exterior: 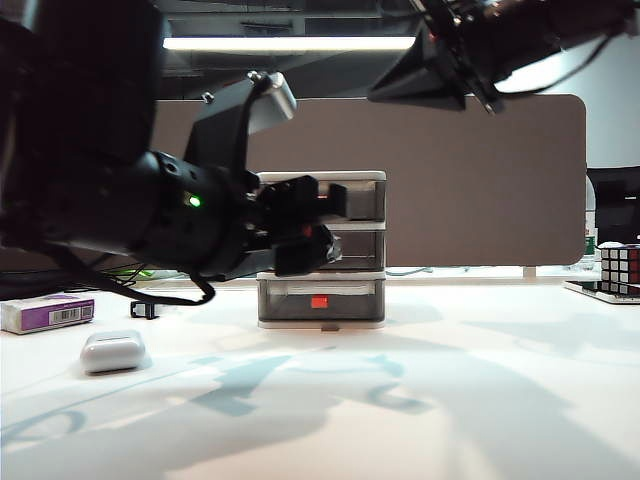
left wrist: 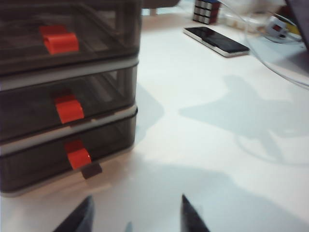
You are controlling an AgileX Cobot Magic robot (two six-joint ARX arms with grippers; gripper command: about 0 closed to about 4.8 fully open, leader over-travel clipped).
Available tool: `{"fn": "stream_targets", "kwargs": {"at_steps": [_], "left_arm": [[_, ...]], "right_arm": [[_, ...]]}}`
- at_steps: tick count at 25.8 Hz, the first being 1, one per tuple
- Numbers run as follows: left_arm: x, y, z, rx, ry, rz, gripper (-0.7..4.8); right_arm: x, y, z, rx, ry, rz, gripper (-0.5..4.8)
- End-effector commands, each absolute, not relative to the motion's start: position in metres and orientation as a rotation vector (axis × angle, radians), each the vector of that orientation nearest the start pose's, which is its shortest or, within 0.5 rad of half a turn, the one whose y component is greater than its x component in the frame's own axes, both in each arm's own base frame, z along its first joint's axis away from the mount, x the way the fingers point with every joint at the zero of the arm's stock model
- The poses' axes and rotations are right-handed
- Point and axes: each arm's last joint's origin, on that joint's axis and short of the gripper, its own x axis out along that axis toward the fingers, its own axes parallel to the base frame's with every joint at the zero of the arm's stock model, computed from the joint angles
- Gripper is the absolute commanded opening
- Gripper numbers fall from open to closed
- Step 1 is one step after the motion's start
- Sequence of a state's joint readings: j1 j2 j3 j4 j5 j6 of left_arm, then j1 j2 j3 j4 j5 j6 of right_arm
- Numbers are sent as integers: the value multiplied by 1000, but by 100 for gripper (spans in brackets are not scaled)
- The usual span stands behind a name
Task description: Open the second layer of the drawer on the table, pick up the earphone case on the table and put it in, and finally close the drawer.
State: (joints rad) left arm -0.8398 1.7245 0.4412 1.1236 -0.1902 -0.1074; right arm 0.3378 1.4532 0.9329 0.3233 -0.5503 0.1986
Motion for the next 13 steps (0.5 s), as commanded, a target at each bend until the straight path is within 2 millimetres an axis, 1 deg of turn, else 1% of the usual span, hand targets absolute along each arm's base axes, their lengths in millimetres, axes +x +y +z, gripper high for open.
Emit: {"fn": "stream_targets", "kwargs": {"at_steps": [1, 4, 6, 9, 13], "left_arm": [[196, -217, 132, -60, 92, -541, 220], [206, -227, 129, -75, 62, -470, 219], [214, -234, 127, -74, 52, -404, 219], [225, -246, 125, -57, 36, -386, 219], [236, -256, 123, -67, 19, -284, 219]], "right_arm": [[313, 126, 294, 188, 339, 838, -5], [332, 132, 303, 194, 414, 821, -5], [343, 136, 304, 194, 423, 821, -5], [352, 140, 300, 174, 427, 831, -5], [360, 146, 287, 149, 449, 843, -5]]}}
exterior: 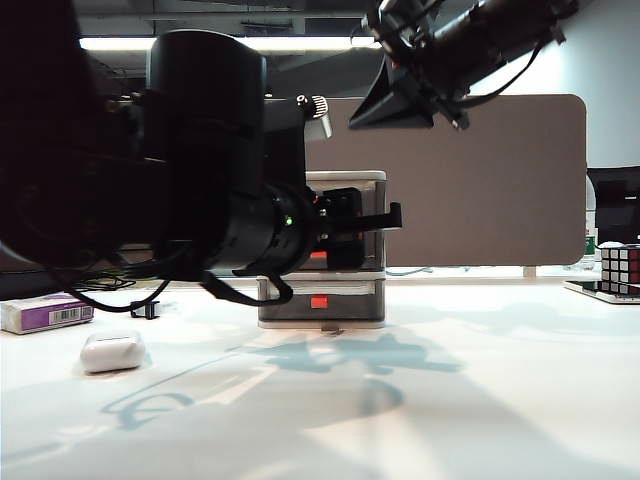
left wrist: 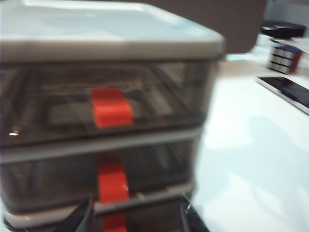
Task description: Open the second layer of the drawer on the table, pick up the earphone case on the table and put it in, and finally close the drawer.
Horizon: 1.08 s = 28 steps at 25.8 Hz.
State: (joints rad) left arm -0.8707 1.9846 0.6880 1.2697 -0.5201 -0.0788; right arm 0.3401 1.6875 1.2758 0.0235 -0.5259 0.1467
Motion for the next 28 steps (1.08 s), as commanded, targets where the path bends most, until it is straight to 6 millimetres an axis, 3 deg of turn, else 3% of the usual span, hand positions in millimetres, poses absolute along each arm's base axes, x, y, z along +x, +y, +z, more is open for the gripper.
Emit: {"fn": "stream_targets", "kwargs": {"at_steps": [1, 12, 28], "left_arm": [[238, -257, 121, -63, 22, -261, 219], [249, -268, 108, -67, 30, -233, 219], [249, -267, 113, -111, -17, -192, 214]], "right_arm": [[361, 148, 283, 138, 453, 853, -5], [367, 169, 270, 109, 424, 893, -5], [367, 170, 267, 97, 442, 894, -5]]}}
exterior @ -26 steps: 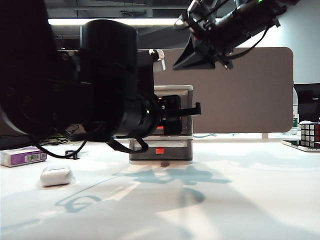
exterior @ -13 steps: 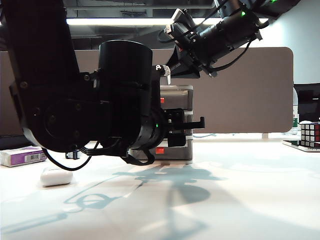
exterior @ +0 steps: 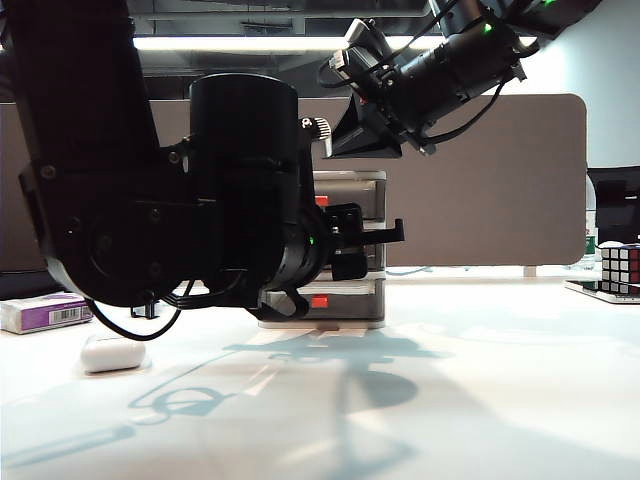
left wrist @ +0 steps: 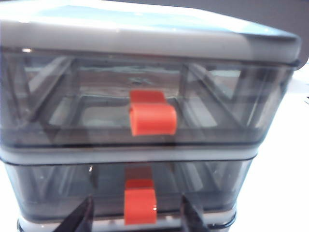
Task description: Open the second layer of the drawer on the table, pick up the earphone case on the table and put it in, and finally close the drawer.
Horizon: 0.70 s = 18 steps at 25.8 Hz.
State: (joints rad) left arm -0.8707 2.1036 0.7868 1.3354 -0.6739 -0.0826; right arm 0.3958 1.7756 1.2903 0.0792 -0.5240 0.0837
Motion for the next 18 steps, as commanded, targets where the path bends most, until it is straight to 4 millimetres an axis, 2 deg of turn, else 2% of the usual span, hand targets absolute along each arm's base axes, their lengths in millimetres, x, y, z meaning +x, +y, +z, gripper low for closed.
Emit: {"fn": "stream_targets", "kwargs": {"at_steps": [1, 8, 12, 13, 14, 15, 17, 18], "left_arm": [[249, -267, 113, -110, -17, -187, 214], [258, -277, 111, -113, -23, -172, 209], [258, -276, 110, -102, -16, -150, 203], [258, -276, 110, -103, -16, -149, 188], [258, -276, 110, -103, -16, -150, 136], [258, -276, 110, -103, -16, -150, 115], [258, -276, 110, -104, -16, -150, 102], [258, -276, 110, -104, -16, -150, 41]], "right_arm": [[367, 170, 267, 98, 442, 894, -5], [367, 170, 267, 97, 442, 894, -5], [367, 169, 266, 97, 450, 893, -5], [367, 169, 266, 98, 452, 893, -5], [367, 169, 266, 97, 451, 893, -5], [367, 169, 266, 97, 451, 893, -5], [367, 169, 266, 97, 451, 893, -5], [367, 169, 266, 97, 451, 893, -5]]}}
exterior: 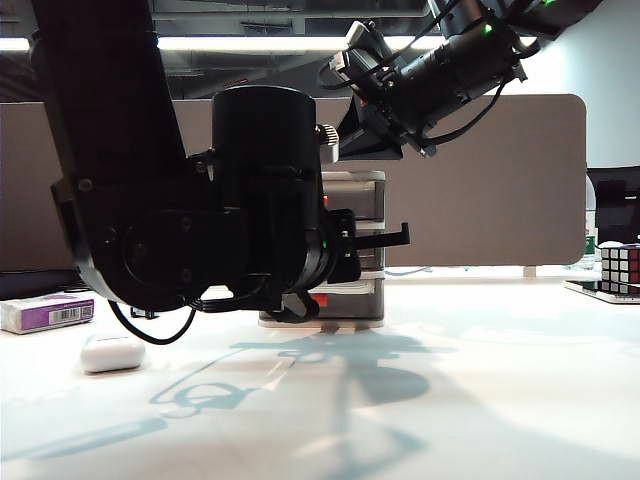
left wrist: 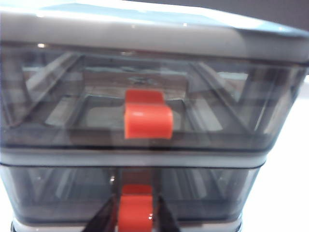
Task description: Open the second layer of the drawer on the table, pick up the earphone case on the table and put it in, and finally close the drawer.
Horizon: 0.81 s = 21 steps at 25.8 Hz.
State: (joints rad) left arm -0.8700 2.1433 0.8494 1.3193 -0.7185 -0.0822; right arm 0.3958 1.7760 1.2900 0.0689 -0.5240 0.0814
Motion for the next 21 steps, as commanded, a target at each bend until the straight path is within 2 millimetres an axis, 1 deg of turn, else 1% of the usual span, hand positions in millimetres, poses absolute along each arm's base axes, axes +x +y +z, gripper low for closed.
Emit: {"fn": "stream_targets", "kwargs": {"at_steps": [1, 2, 11, 16, 21], "left_arm": [[258, -276, 110, -104, -16, -150, 11], [258, -276, 110, -103, -15, -150, -6], [258, -276, 109, -97, -12, -150, -6], [257, -277, 109, -98, -13, -152, -6], [254, -280, 110, -96, -13, -163, -6]], "right_arm": [[367, 169, 266, 97, 451, 893, -5], [367, 169, 266, 97, 451, 893, -5], [366, 169, 262, 97, 484, 878, -5], [362, 166, 252, 81, 597, 817, -5], [362, 166, 252, 79, 597, 817, -5]]}}
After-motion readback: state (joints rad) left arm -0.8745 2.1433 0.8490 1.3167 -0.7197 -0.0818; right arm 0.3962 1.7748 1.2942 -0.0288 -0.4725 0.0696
